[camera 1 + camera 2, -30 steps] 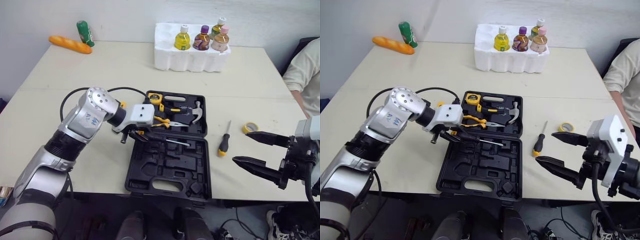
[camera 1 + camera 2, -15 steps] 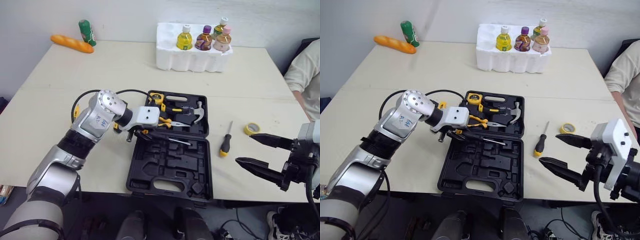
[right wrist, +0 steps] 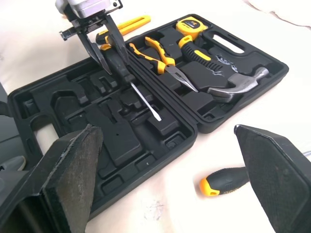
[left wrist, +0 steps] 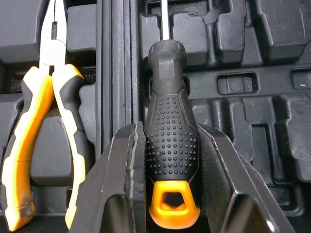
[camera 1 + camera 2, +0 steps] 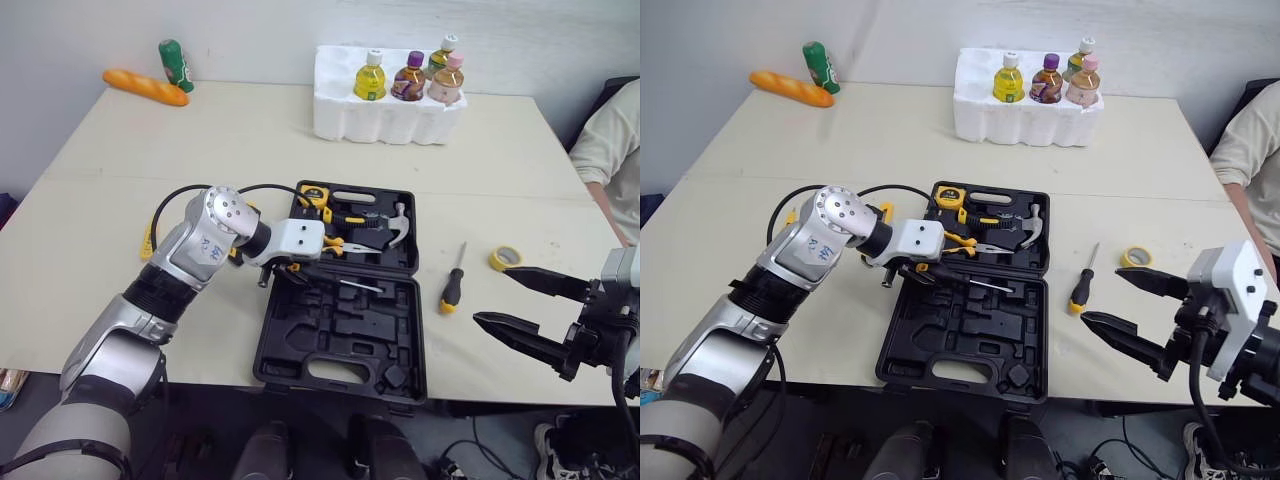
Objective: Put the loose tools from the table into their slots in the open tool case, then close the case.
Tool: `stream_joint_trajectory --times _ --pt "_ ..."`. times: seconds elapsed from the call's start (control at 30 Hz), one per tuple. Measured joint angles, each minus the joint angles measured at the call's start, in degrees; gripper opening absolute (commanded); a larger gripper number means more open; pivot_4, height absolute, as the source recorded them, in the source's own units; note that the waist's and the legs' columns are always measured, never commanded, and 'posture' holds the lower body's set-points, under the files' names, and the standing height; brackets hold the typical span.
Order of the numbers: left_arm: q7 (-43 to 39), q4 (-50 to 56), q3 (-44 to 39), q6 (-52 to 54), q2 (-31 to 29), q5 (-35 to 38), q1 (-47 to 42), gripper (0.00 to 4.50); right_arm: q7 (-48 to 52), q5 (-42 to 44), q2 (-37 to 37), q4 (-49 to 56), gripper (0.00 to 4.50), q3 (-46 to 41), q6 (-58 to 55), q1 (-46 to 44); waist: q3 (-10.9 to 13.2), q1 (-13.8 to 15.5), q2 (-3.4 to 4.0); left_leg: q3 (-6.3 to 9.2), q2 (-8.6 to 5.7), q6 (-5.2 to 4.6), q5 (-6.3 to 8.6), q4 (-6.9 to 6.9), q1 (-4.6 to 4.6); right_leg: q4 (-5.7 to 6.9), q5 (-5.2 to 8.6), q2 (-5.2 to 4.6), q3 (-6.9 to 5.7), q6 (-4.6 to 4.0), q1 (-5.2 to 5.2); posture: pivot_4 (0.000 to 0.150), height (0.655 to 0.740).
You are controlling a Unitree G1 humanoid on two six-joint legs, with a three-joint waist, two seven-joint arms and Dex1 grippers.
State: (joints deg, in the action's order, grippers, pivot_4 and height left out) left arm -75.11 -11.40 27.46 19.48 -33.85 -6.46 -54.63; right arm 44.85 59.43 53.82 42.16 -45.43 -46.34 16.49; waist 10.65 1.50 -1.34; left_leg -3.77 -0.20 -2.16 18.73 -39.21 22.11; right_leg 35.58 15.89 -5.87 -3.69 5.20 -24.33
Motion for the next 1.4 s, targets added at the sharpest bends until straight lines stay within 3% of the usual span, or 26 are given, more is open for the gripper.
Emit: stream_joint_trajectory --times 0.07,0.27,0.37,0.57,0.77,1.17,1.4 --pt "-1.3 1.1 -0.9 0.7 -0.5 1.7 0.7 3.7 0.0 0.0 0.0 0.0 4.5 0.0 0.0 0.3 0.0 0.0 0.0 0.0 0.01 0.0 0.0 0.0 0.0 0.0 0.0 0.0 0.0 0.0 0.0 0.15 0.7367" --pt "-8.7 -3.3 -12.2 3.9 0.8 16.2 0.5 3.7 0.4 0.2 0.0 0.1 4.5 0.0 0.1 0.7 0.0 -0.1 0.02 -0.01 0.02 0.04 -0.02 -0.03 -0.05 0.06 0.0 0.02 0.0 0.0 0.01 0.15 0.7367" --pt "-7.5 -14.4 -15.6 -4.1 3.3 16.8 1.3 2.81 0.1 0.1 -0.6 0.2 4.5 0.5 0.3 0.6 0.0 -0.1 0.04 -0.04 0.0 0.04 -0.02 -0.04 -0.09 0.08 0.0 0.06 0.0 0.0 0.02 0.15 0.7367" --pt "-10.3 -21.4 -16.8 -4.4 6.7 20.4 4.4 0.02 -0.7 0.1 -0.8 0.2 4.5 3.2 1.4 -0.5 0.0 0.0 0.03 -0.05 -0.03 0.02 -0.01 -0.08 0.01 0.06 -0.01 0.18 0.0 0.02 -0.03 0.15 0.7367" --pt "-4.7 -26.4 -18.1 -12.1 10.7 19.3 4.6 0.02 -1.7 0.0 -0.9 0.0 4.5 4.8 1.5 -2.3 0.0 0.0 0.03 -0.03 -0.03 0.01 0.0 -0.1 0.02 0.05 -0.03 0.03 -0.01 0.06 -0.01 0.15 0.7367" --pt "-0.8 -30.1 -15.6 -22.7 11.3 12.6 4.8 0.02 -2.8 -0.5 -1.3 -2.2 4.5 5.8 1.5 -4.7 -0.1 0.0 0.04 -0.09 -0.03 -0.01 0.0 -0.1 -0.12 0.09 -0.03 -0.06 0.02 0.06 0.06 0.15 0.7367" --pt "1.6 -30.9 -13.1 -28.3 11.2 9.5 5.1 0.02 -5.7 -2.1 -1.7 -3.4 4.5 7.1 1.5 -5.6 -0.6 -0.1 0.31 -0.04 0.08 -0.34 0.48 0.12 -1.02 -0.48 0.0 -0.08 -0.01 0.0 0.93 0.15 0.7367"
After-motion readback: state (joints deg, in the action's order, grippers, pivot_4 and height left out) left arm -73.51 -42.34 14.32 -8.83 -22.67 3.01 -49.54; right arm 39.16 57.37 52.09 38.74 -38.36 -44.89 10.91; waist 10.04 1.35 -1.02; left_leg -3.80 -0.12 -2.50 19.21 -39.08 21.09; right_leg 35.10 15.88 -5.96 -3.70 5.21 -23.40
